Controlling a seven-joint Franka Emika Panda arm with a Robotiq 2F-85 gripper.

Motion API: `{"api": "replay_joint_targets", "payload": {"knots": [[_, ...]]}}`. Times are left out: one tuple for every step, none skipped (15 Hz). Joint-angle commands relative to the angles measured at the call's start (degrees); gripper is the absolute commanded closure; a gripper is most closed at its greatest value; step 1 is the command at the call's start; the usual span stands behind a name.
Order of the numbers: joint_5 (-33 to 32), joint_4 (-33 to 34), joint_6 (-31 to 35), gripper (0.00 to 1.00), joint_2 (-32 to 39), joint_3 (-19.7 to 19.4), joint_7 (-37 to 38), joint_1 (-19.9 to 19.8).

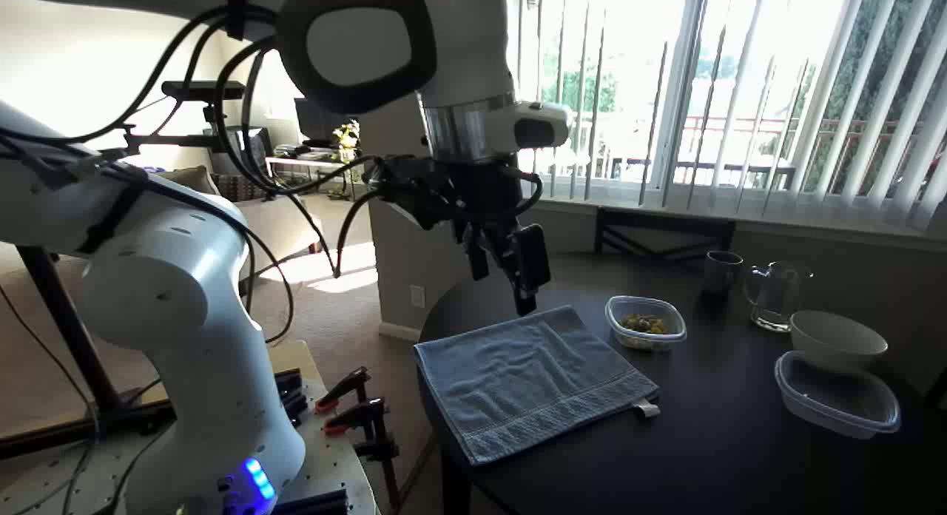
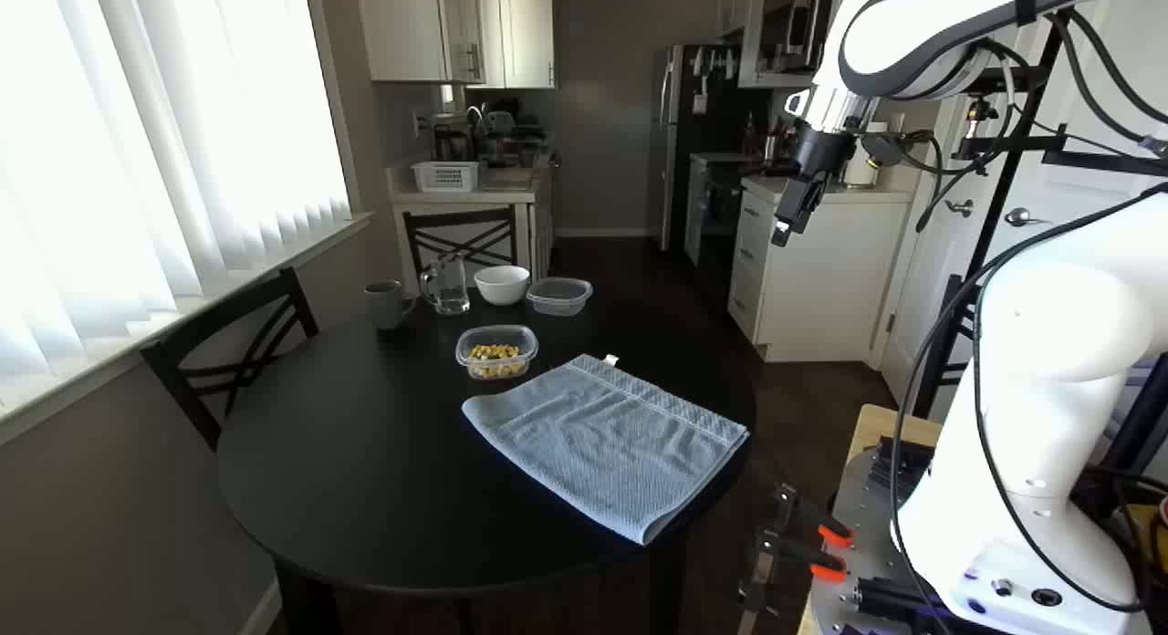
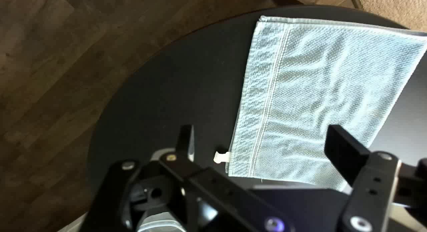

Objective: Put the objects in the container on the towel

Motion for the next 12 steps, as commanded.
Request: {"api": "replay_joint_targets", "payload": {"knots": [[0.6, 0.1, 0.0, 0.00, 0.2, 0.6, -0.4, -0.6], [0.6, 0.1, 0.0, 0.00, 0.2, 0.6, -0.4, -0.6], [0.6, 0.1, 0.0, 0.00, 0.2, 0.6, -0.4, -0.6], [0.6, 0.1, 0.0, 0.00, 0.2, 0.6, -0.4, -0.6], [1.2, 0.3, 0.3, 0.00, 0.7, 1.6, 0.6, 0.3], [2.3, 0.6, 1.3, 0.00, 1.7, 3.1, 2.8, 1.3], [3.8, 1.2, 2.3, 0.00, 2.9, 4.7, 5.1, 2.8], [6.0, 2.6, 3.9, 0.00, 5.3, 6.9, 8.7, 4.7], [8.3, 3.8, 6.1, 0.00, 7.6, 8.7, 11.8, 6.4], [10.5, 5.5, 8.3, 0.00, 10.2, 10.1, 14.5, 7.7], [12.0, 7.2, 11.0, 0.00, 13.3, 11.8, 17.6, 8.6], [13.4, 9.3, 13.6, 0.00, 16.7, 13.3, 21.1, 8.9]]}}
